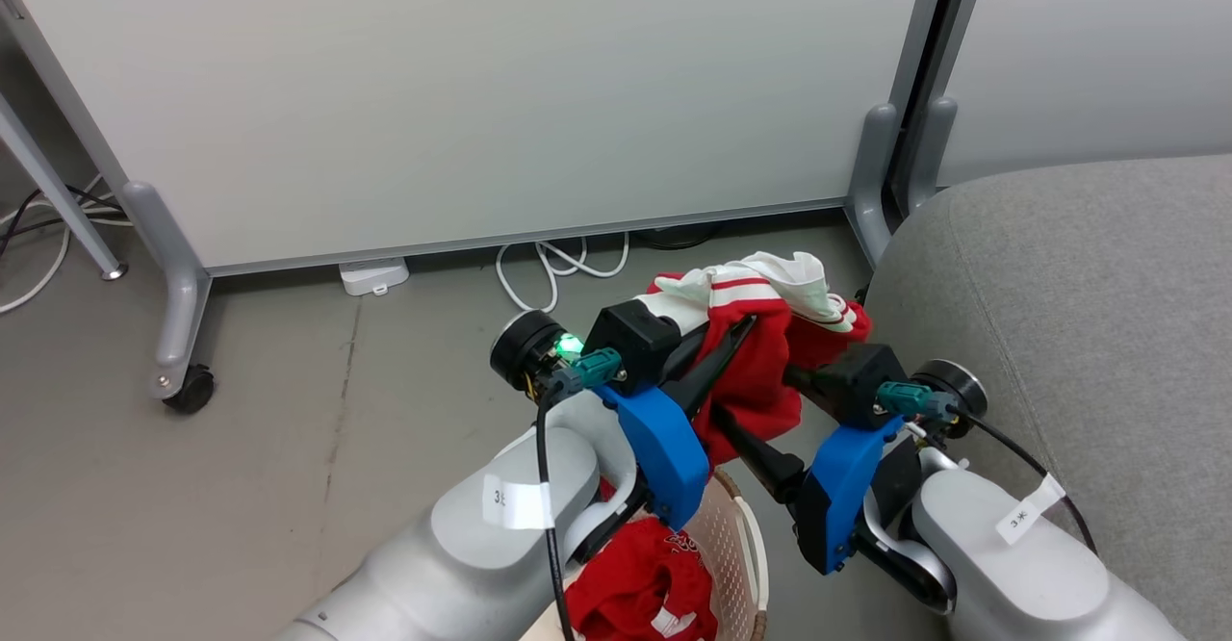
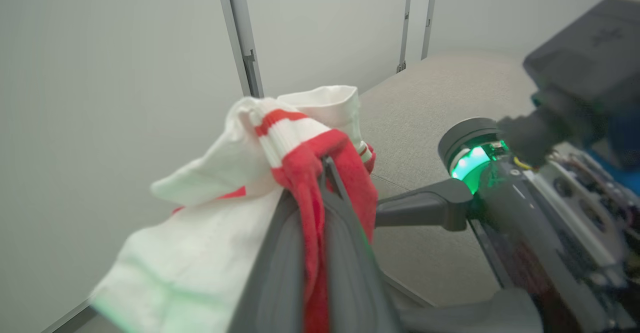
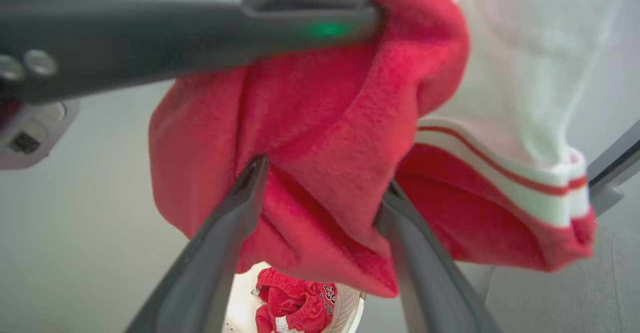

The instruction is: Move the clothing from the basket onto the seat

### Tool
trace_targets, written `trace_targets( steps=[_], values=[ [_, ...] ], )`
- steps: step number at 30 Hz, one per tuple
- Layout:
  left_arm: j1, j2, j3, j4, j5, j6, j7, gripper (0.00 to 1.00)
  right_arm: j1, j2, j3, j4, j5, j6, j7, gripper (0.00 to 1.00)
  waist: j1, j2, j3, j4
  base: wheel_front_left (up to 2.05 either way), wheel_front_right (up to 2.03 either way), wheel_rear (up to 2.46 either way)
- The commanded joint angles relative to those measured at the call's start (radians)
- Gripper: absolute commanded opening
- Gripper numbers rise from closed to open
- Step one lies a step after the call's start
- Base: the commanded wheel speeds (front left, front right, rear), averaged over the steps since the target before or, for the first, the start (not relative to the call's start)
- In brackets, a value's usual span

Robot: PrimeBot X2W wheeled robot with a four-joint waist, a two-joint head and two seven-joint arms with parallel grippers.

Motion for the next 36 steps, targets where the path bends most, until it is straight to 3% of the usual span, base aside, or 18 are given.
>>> trace_targets(
  steps=[1, 14, 15, 17, 36],
  values=[
    [-0.007, 0.000, -0.001, -0.007, -0.006, -0.006, -0.007, 0.00, -0.023, -0.004, 0.014, 0.007, 0.016, 0.000, -0.009, 1.00, -0.0001, 0.0000, 0.000, -0.001, 0.00, 0.00, 0.00],
    [-0.023, 0.000, -0.034, -0.027, -0.041, -0.007, -0.007, 0.00, -0.086, 0.015, 0.133, 0.089, 0.128, 0.000, -0.070, 1.00, -0.0001, 0.0000, 0.000, 0.003, 0.00, 0.00, 0.00],
    [-0.024, 0.000, -0.035, -0.026, -0.043, -0.007, -0.007, 0.00, -0.090, 0.016, 0.140, 0.094, 0.135, 0.000, -0.074, 0.60, -0.0001, 0.0000, 0.000, 0.003, 0.00, 0.00, 0.00],
    [-0.025, 0.000, -0.035, -0.023, -0.047, -0.007, -0.007, 0.00, -0.096, 0.016, 0.152, 0.106, 0.146, 0.000, -0.080, 0.00, -0.0001, 0.0000, 0.000, 0.004, 0.00, 0.00, 0.00],
    [-0.031, 0.000, -0.037, -0.004, -0.059, -0.007, -0.007, 0.00, -0.135, 0.018, 0.232, 0.175, 0.225, 0.000, -0.132, 0.00, -0.0001, 0.0000, -0.002, -0.002, 0.00, 0.00, 0.00]
  ],
)
